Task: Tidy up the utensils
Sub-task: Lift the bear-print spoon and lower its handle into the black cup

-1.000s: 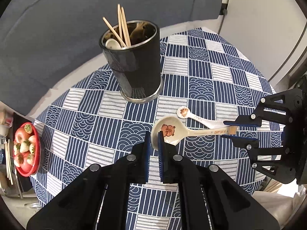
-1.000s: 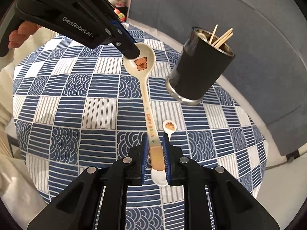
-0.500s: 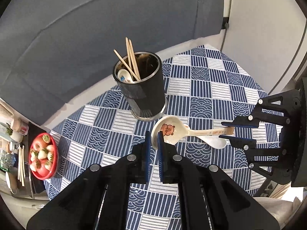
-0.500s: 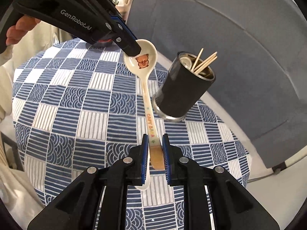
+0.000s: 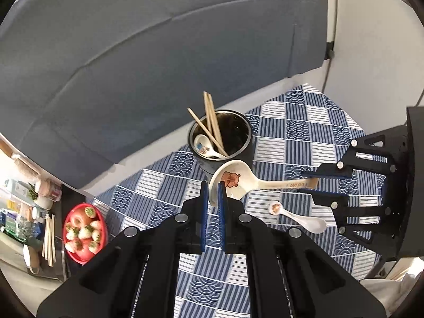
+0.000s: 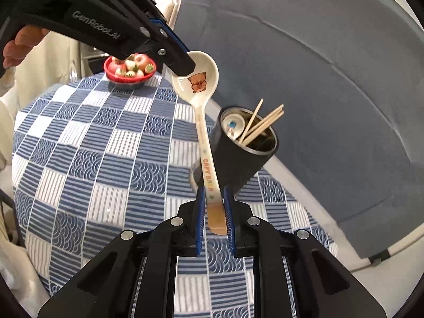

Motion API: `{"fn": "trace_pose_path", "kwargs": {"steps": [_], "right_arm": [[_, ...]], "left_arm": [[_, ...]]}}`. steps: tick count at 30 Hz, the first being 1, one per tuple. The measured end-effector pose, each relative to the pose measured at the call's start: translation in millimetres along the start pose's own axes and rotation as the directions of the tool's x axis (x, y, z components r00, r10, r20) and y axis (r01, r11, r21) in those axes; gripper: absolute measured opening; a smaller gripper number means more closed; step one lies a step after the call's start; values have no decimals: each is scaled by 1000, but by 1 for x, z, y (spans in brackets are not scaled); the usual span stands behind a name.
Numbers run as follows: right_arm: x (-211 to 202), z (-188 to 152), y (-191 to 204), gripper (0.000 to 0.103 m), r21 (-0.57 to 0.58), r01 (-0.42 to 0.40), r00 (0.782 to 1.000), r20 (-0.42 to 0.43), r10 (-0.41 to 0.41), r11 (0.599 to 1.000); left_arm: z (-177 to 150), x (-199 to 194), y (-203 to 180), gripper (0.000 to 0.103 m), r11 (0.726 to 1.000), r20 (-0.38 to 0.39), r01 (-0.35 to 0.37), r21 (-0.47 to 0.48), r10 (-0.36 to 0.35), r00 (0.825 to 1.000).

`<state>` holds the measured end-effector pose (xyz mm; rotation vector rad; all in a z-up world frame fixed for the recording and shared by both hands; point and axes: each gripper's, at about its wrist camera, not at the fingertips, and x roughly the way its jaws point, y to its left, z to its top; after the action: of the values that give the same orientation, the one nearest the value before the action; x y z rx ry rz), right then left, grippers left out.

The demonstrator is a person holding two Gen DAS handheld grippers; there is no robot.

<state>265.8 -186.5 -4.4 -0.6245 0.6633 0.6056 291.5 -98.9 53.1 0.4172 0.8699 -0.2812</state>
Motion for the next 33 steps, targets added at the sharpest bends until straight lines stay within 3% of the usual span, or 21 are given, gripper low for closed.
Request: {"fn": "trace_pose_path", "kwargs": {"steps": [12,21,33], "right_arm": [[23,42,-43,13,-10,-56,994,90,57,998],[48,52,-72,13,46,-132,983,132,124,990],[93,58,-81,12,110,-280,950,175,259,954]], "left_arm": [[45,-7,26,8,995,22,-101,-16,101,995],[71,-1,30,8,991,14,-133,16,133,991],[90,25,34,8,978,-40,-198,61,200,979]]}}
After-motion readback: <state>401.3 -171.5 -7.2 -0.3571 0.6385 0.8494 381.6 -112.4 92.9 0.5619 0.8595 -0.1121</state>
